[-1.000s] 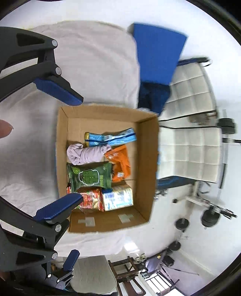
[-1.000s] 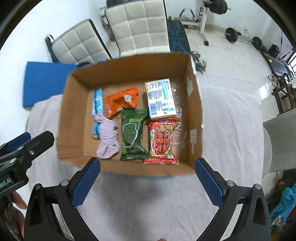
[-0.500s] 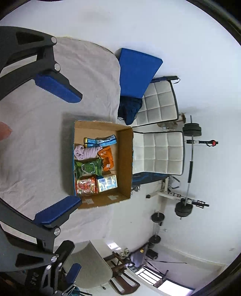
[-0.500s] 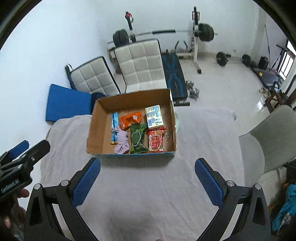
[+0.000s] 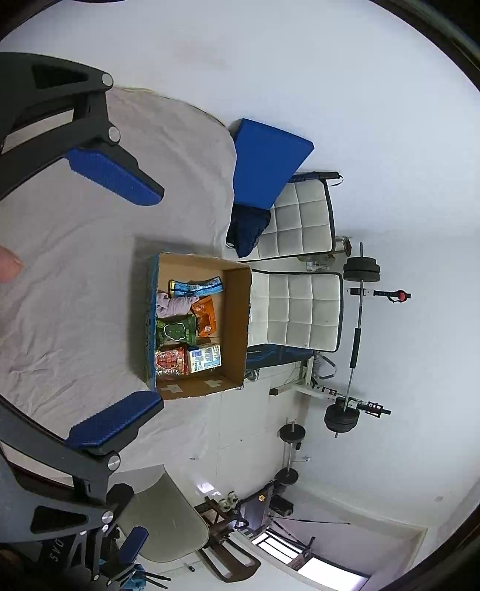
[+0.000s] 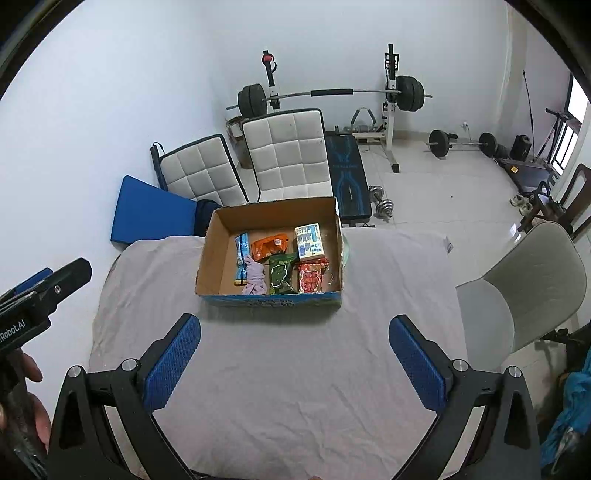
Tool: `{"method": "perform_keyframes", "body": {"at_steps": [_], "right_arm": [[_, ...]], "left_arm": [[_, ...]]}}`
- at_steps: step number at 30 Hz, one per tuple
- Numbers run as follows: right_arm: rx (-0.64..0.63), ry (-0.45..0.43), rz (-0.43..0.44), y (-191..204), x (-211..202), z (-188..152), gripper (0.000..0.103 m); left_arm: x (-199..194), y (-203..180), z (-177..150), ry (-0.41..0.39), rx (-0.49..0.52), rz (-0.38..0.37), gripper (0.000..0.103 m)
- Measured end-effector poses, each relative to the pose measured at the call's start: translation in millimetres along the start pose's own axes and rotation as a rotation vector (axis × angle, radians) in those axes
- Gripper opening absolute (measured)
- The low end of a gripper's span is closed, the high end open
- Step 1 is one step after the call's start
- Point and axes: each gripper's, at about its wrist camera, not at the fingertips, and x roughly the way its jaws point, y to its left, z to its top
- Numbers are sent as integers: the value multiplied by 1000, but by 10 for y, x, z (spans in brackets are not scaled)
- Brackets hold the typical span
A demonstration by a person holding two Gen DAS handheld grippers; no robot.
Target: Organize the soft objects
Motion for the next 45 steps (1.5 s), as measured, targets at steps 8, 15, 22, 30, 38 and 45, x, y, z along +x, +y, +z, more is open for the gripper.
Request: {"method": "perform_keyframes", "body": {"at_steps": [8,15,22,30,38,45], "right_arm": [[10,-43,-22,1,-121,27,103],[24,-65,-42,-19,-30,129,103],[23,-80,-46,3,24,212,103],[16,-85,-51,30,68,255,103],[2,-93,-52,70,119,325,103],[1,-94,-53,76,106,321,103]], "left_arm": [[-18,-91,-28,-20,25,33,103],[72,-120,25,-46,40,56,103],[192,-116,86,-46,37,61,103],[163,-94,99,-55,36,62,103],[172,-74,90,-51,35,57,103],[202,-70,18,-32,37,50,103]]}}
